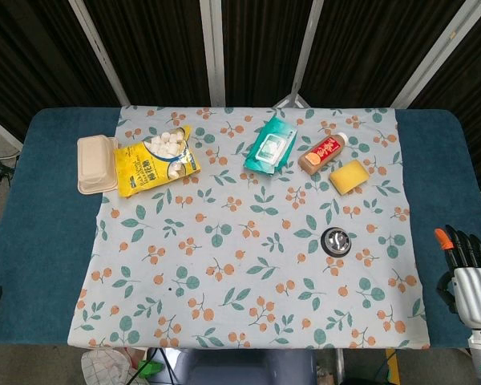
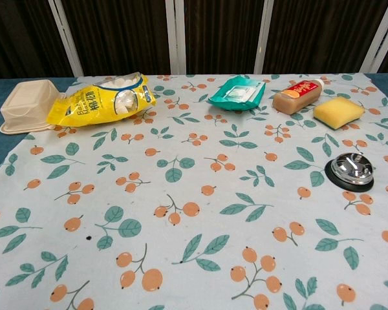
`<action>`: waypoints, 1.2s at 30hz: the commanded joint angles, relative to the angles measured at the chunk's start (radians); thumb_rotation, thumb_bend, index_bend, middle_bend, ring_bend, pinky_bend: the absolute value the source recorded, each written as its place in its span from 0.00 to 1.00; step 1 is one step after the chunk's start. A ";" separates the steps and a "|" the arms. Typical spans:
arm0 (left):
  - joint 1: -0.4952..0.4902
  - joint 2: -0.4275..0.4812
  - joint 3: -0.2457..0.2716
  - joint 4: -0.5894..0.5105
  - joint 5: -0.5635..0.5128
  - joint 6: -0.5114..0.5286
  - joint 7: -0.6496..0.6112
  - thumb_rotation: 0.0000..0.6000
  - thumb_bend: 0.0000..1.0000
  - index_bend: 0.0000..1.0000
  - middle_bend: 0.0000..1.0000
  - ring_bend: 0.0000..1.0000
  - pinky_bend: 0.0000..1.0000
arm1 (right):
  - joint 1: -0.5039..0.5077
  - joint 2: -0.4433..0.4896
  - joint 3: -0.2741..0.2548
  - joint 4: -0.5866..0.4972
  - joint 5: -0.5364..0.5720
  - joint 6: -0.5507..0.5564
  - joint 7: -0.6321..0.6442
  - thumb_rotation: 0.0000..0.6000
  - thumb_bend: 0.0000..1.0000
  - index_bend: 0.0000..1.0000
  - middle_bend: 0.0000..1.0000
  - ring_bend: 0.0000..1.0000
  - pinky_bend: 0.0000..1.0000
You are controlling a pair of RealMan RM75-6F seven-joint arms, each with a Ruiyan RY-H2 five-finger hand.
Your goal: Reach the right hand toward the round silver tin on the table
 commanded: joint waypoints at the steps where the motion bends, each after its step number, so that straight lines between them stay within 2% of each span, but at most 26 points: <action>1: -0.002 0.003 -0.003 -0.006 -0.013 -0.011 0.001 1.00 0.47 0.02 0.00 0.00 0.07 | 0.002 -0.001 0.000 -0.001 -0.001 -0.004 -0.004 1.00 0.98 0.08 0.00 0.00 0.00; 19: 0.000 0.008 -0.002 -0.031 -0.035 -0.027 0.017 1.00 0.47 0.02 0.00 0.00 0.07 | 0.012 -0.004 -0.008 -0.006 0.004 -0.034 -0.016 1.00 0.98 0.08 0.00 0.00 0.00; 27: 0.001 0.011 0.005 -0.045 -0.046 -0.045 0.031 1.00 0.47 0.02 0.00 0.00 0.07 | 0.041 -0.039 -0.020 -0.009 -0.051 -0.051 -0.074 1.00 0.98 0.08 0.00 0.00 0.00; 31: 0.001 0.013 -0.003 -0.050 -0.062 -0.045 0.027 1.00 0.47 0.02 0.00 0.00 0.07 | 0.089 -0.056 -0.003 -0.013 -0.050 -0.109 -0.101 1.00 0.98 0.08 0.00 0.00 0.00; 36: -0.004 0.014 -0.005 -0.050 -0.068 -0.057 0.028 1.00 0.47 0.02 0.00 0.00 0.07 | 0.174 -0.062 0.043 -0.043 -0.015 -0.215 -0.162 1.00 0.98 0.09 0.00 0.00 0.00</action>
